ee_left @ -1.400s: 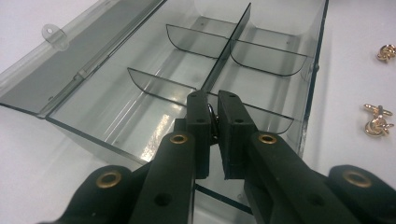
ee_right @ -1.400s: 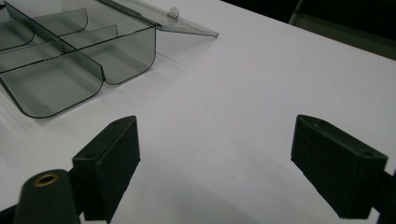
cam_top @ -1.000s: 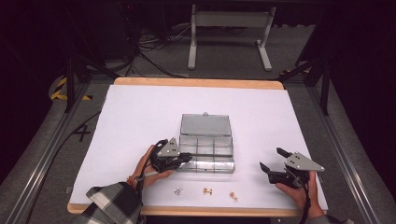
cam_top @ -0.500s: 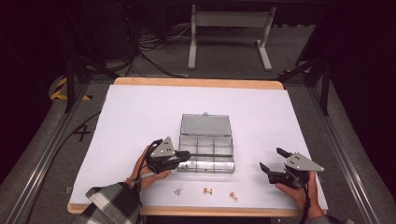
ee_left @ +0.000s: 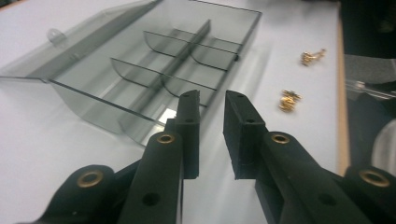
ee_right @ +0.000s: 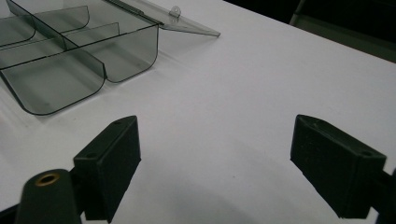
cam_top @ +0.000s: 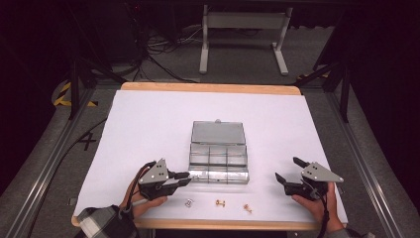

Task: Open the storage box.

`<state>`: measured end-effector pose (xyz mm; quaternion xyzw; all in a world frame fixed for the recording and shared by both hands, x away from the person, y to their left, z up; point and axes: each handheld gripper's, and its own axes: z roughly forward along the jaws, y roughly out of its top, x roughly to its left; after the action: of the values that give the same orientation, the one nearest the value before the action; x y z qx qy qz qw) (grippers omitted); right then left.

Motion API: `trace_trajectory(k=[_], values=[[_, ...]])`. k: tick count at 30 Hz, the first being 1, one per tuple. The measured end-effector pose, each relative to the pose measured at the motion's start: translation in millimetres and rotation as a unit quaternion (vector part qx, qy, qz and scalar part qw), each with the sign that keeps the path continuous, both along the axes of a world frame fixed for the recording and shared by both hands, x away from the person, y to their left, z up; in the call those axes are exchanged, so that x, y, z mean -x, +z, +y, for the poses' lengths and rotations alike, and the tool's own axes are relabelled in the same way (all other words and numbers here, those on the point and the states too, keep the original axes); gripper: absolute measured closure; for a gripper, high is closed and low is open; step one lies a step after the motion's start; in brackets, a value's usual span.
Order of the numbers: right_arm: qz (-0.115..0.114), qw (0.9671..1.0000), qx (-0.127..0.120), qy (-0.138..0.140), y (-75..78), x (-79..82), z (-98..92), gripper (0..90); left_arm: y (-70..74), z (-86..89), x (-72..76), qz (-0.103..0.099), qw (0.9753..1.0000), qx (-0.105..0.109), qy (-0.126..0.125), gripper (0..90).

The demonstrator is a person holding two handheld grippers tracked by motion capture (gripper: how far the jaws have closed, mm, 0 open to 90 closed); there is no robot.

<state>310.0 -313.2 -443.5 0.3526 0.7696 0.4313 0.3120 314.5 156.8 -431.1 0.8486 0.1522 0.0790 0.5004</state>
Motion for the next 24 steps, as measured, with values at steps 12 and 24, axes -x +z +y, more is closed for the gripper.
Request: trace_trajectory(k=[12, 24], values=[[0.003, 1.0000, 0.007, -0.001, -0.2, -0.5, 1.5, 16.6, -22.9, -12.8, 18.9, 0.046, 0.9980, -0.041, -0.010, 62.8], [0.002, 0.9999, 0.015, 0.000, -0.5, -0.3, 3.1, 16.9, -28.2, -23.6, 13.5, 0.061, 0.9947, -0.082, 0.003, 66.8]])
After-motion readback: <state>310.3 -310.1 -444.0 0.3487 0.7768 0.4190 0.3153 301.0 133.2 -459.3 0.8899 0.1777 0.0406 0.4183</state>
